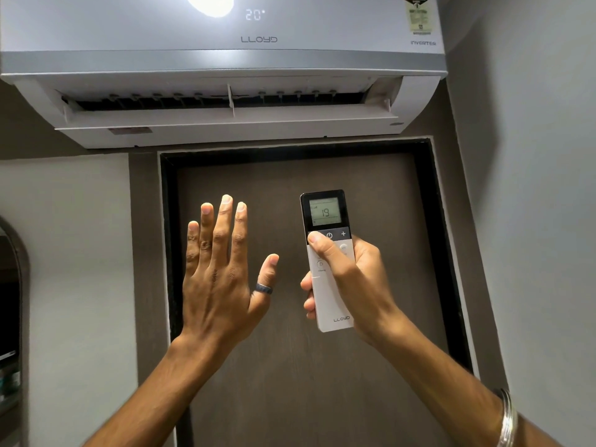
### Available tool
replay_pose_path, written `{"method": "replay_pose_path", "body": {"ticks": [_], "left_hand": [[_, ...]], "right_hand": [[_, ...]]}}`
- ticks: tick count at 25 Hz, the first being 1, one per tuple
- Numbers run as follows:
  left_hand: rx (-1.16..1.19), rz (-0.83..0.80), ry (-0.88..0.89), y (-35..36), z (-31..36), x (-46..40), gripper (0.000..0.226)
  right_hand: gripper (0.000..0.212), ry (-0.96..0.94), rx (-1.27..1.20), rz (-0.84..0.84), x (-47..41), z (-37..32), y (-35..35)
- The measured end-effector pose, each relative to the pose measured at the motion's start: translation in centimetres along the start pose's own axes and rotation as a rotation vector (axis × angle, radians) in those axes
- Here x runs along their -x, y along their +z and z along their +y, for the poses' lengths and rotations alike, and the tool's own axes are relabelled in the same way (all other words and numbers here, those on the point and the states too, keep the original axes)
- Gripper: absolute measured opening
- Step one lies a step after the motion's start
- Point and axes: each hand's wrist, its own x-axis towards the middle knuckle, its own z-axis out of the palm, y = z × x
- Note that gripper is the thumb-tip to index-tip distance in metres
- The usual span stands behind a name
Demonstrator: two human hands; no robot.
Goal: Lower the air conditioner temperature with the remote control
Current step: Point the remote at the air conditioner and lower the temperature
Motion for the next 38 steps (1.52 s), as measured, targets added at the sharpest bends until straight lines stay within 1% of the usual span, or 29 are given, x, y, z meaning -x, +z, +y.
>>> {"method": "replay_pose_path", "body": {"ticks": [5,12,16,24,33,38], "left_hand": [[0.002,-0.006,0.008,-0.3,0.1,-0.1,0.082],[0.008,0.008,0.007,-0.5,0.4,-0.5,0.082],[0.015,-0.001,0.003,-0.5,0.6,-0.6,0.082],[0.021,-0.008,0.007,-0.3,0.7,-0.5,0.082],[0.028,-0.003,0.0,0.3,0.4,-0.9,0.081],[0.026,-0.001,0.007,0.6,0.2,-0.9,0.081]], "right_hand": [[0.032,-0.019,-0.036,0.029,0.1,-0.4,0.2],[0.025,-0.032,-0.052,0.088,-0.1,-0.4,0.0],[0.03,-0.021,-0.043,0.084,-0.4,-0.3,-0.3],[0.024,-0.06,-0.009,0.036,-0.3,-0.5,-0.4],[0.031,-0.038,-0.057,0.027,-0.7,-0.1,-0.2],[0.027,-0.056,-0.033,0.028,-0.9,0.2,-0.2]]}}
